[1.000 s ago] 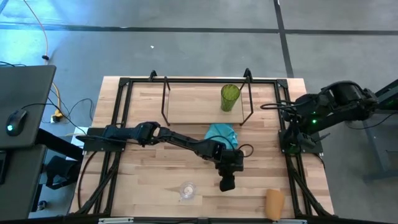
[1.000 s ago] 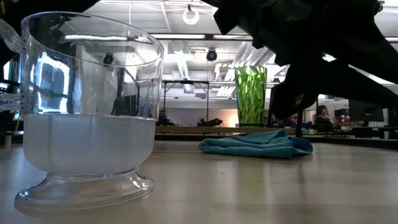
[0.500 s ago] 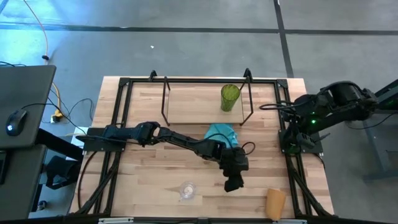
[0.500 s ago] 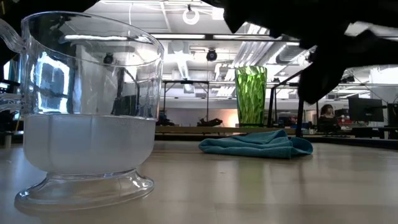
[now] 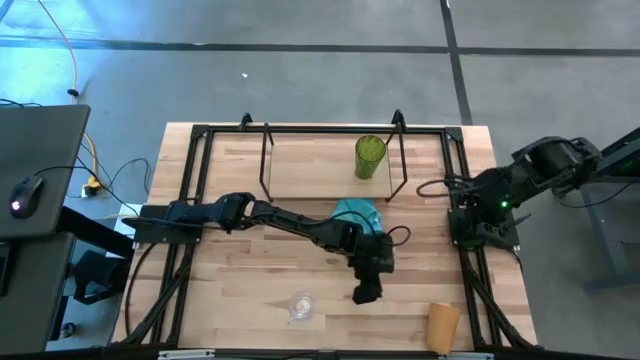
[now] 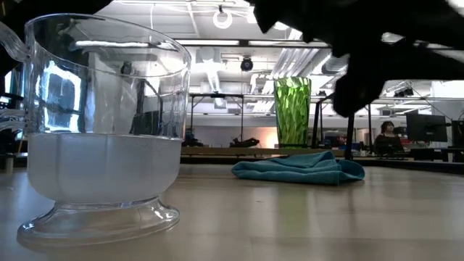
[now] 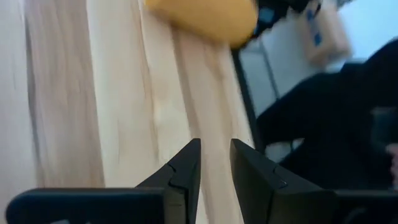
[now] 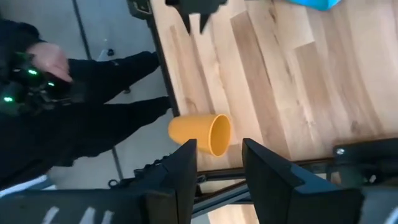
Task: Stack small to large cups/mugs on shelf
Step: Put the yellow cup on the shelf
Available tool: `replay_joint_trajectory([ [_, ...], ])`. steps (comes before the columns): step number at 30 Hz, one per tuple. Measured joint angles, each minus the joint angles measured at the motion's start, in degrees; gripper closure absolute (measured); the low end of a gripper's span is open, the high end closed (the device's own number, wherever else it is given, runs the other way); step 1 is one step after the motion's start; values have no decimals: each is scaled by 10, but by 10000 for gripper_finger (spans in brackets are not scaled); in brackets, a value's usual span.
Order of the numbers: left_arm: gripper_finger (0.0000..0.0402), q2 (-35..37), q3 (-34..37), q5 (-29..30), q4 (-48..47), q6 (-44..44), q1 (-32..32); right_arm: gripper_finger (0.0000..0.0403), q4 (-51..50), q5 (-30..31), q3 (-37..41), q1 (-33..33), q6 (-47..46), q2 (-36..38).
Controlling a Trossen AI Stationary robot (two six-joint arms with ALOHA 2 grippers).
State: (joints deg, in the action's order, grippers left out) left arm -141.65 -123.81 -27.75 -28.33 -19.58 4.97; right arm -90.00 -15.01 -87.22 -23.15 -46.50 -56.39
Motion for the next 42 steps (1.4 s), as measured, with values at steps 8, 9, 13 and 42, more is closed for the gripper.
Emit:
replay_joint_trajectory([
  [8,325,22,0,15,-127,60,-1,284,32,-47,156,-77,-66,5],
  [9,325,25,0,17,-140,65,-1,284,56,-67,184,-88,-74,7],
  [13,325,27,0,18,-157,79,-1,284,170,-101,268,-125,-106,14],
  [42,325,167,0,158,-374,133,-1,284,509,119,505,-382,-340,36],
])
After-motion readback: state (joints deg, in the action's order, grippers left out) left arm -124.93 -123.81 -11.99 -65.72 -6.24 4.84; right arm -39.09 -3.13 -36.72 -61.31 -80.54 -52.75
